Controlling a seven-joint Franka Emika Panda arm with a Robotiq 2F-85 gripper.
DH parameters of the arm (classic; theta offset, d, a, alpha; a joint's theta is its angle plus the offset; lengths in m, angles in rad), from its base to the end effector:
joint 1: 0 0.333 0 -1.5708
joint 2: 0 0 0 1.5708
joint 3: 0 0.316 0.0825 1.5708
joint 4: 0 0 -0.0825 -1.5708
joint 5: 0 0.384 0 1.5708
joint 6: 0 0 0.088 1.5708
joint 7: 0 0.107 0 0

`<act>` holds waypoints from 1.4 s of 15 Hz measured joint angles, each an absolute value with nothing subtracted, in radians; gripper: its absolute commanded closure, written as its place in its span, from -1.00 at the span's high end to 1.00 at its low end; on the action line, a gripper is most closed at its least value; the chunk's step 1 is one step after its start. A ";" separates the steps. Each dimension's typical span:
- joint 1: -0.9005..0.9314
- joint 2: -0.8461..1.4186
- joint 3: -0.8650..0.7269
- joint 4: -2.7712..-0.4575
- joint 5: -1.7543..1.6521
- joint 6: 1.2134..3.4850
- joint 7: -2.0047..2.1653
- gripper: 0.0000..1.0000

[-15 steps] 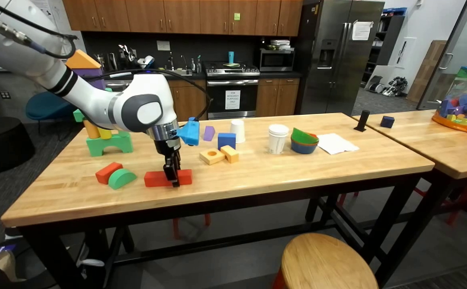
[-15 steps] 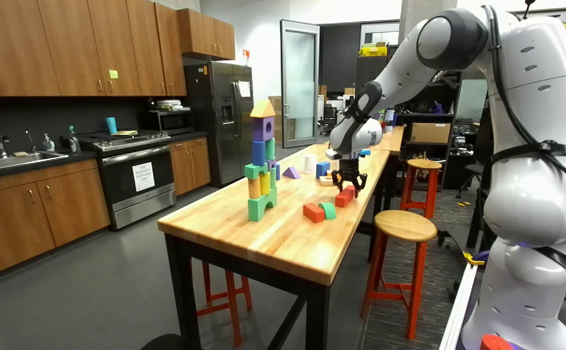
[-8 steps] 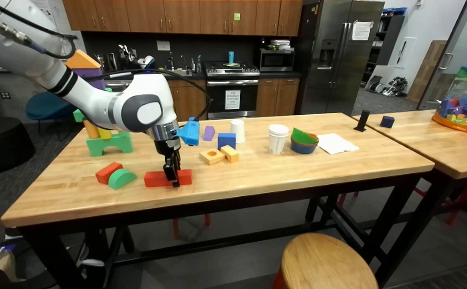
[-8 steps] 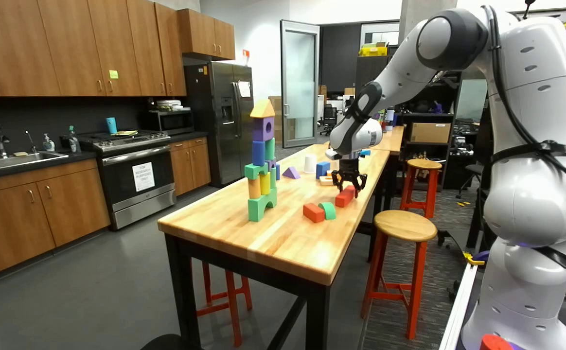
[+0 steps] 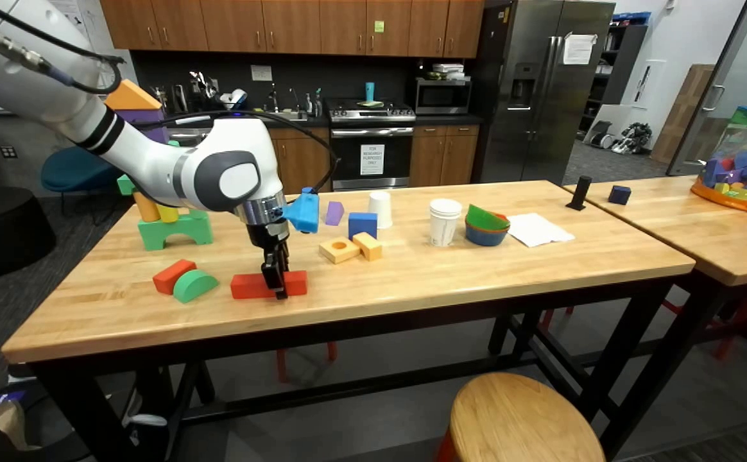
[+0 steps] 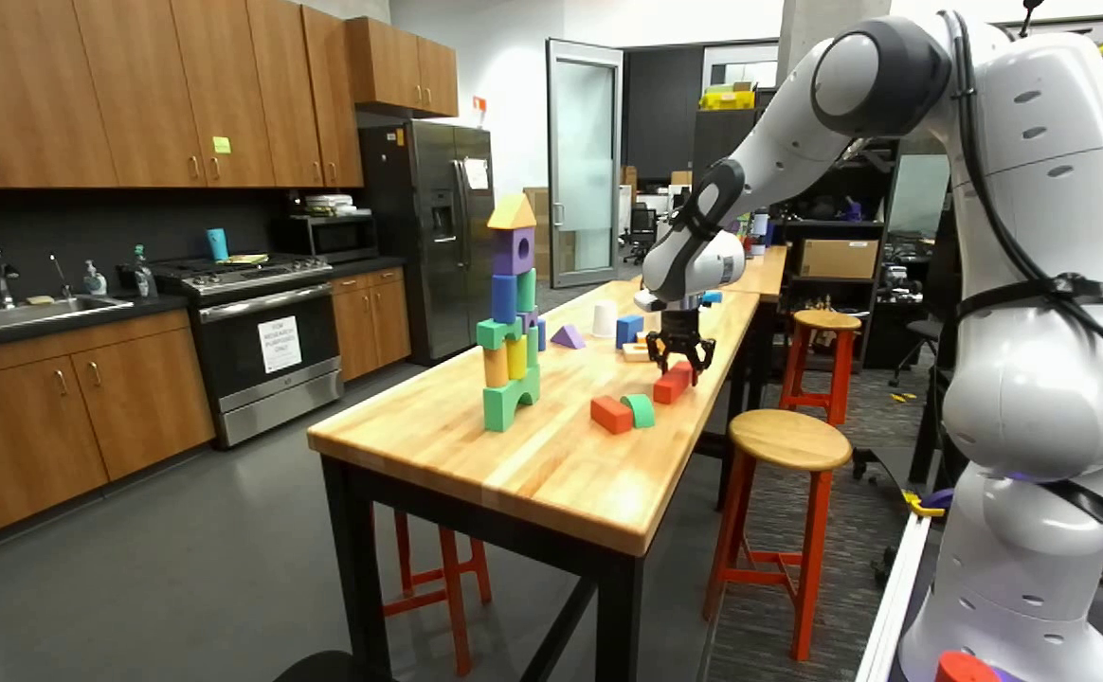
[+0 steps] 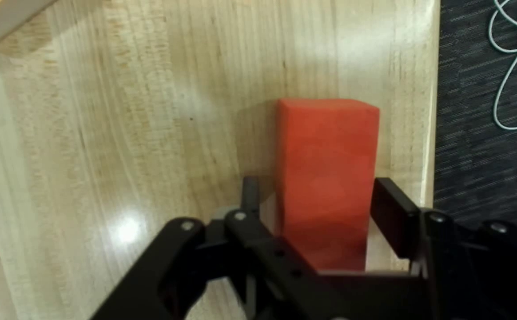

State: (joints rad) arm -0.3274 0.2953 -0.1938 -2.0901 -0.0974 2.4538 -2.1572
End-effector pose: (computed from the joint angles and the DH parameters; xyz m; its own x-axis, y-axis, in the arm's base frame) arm 0.5127 -0.2915 0.2910 -0.1474 0.9792 -0.1392 0.9890 0.1471 -0.0124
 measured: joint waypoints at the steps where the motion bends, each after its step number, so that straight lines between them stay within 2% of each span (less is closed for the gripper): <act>1: -0.327 0.295 -0.194 -2.090 -0.097 2.454 -2.157 0.34; 2: -0.327 0.295 -0.194 -2.090 -0.097 2.454 -2.157 0.34; 3: -0.327 0.295 -0.194 -2.090 -0.097 2.454 -2.157 0.83; 7: -0.327 0.298 -0.194 -2.090 -0.096 2.450 -2.152 1.00; 12: -0.324 0.275 -0.190 -1.989 -0.088 2.308 -2.110 1.00; 16: -0.320 0.173 -0.176 -1.882 -0.045 2.111 -2.114 1.00; 21: -0.324 0.096 -0.233 -1.846 -0.125 2.099 -1.894 1.00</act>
State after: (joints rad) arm -0.3236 0.0957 -0.2333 -1.8462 -0.1246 2.0992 -1.8943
